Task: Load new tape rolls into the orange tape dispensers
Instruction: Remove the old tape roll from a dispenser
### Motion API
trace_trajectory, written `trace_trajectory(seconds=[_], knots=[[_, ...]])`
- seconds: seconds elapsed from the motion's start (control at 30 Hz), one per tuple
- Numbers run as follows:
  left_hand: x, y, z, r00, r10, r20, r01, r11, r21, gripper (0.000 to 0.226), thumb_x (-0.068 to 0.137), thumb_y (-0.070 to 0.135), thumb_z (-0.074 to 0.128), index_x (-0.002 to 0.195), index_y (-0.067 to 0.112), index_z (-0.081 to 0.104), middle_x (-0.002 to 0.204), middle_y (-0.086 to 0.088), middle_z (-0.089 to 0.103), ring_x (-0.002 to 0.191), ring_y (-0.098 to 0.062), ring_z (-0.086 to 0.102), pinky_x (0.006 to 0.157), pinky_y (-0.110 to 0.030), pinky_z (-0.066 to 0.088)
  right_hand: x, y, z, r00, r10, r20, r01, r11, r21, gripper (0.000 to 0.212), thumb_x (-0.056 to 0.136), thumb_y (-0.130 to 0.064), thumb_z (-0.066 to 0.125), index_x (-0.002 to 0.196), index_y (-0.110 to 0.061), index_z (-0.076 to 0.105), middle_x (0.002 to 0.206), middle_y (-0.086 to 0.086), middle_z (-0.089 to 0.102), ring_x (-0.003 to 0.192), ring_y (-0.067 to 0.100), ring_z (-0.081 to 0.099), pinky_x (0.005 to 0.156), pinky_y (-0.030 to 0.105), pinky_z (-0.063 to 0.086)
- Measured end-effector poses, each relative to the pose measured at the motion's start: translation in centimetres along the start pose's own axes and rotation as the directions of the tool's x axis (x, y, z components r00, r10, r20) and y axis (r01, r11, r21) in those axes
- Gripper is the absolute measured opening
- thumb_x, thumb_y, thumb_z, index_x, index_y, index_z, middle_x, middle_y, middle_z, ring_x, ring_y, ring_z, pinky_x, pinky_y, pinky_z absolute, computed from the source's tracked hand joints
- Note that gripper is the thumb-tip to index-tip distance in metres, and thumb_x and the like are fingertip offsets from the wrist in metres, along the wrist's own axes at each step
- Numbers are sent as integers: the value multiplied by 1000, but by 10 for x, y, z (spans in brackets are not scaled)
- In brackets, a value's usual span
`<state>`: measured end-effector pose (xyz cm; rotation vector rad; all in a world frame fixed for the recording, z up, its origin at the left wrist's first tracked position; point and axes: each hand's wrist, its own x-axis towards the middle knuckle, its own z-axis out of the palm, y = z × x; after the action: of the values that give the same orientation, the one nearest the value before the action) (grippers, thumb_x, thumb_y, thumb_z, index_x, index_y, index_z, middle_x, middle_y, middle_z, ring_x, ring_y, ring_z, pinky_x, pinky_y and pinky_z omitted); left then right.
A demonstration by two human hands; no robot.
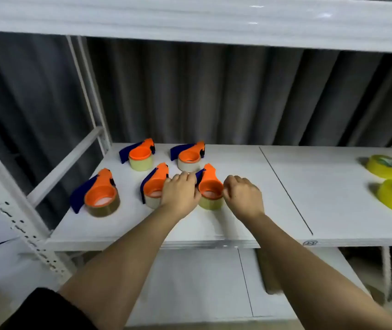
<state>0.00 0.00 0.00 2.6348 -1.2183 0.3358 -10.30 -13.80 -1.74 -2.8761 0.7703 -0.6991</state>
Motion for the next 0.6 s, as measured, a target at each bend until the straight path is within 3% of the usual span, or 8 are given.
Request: trace_trajectory(seconds=[0.17, 0.27, 0.43, 0.53, 0.6], knots=[[23, 13, 29, 990, 124, 68, -131, 986, 105, 41, 93, 34, 40, 127, 13, 48, 129, -4, 49, 119, -23, 44, 99, -35, 30, 20, 22, 30, 979, 97, 181, -92, 995, -37, 26, 97, -21, 37, 114, -15, 55, 112, 4, 61, 100, 27, 57, 74, 32, 44], [33, 21, 45, 977, 196, 88, -206, 969, 133, 44, 94, 43, 38, 124, 13, 50, 127, -4, 49, 118, -22, 43, 102, -35, 25, 30, 35, 42, 958, 121, 259, -127, 992, 7, 30, 97, -17, 36, 122, -15, 52, 119, 5, 58, 109, 26, 54, 80, 33, 43], [41, 36, 68, 947, 211, 244, -255, 952, 169, 52, 92, 53, 39, 120, 12, 54, 124, -6, 56, 117, -24, 47, 103, -39, 23, 38, 48, 66, 922, 88, 378, -114, 992, 48, 36, 96, -22, 39, 129, -15, 51, 124, 8, 53, 116, 27, 46, 88, 35, 41], [43, 41, 72, 942, 195, 275, -246, 955, 164, 41, 95, 42, 41, 117, 10, 56, 119, -8, 61, 112, -27, 52, 101, -40, 26, 35, 47, 75, 927, 71, 367, -132, 981, 142, 35, 93, -21, 43, 125, -15, 55, 119, 9, 55, 111, 28, 47, 87, 34, 42], [46, 42, 74, 946, 260, 193, -284, 953, 106, 26, 91, 30, 52, 105, 9, 61, 104, -8, 68, 98, -28, 62, 94, -40, 34, 35, 47, 80, 936, 59, 348, -130, 975, 183, 33, 91, -18, 44, 121, -13, 58, 116, 9, 55, 109, 28, 48, 85, 34, 42]])
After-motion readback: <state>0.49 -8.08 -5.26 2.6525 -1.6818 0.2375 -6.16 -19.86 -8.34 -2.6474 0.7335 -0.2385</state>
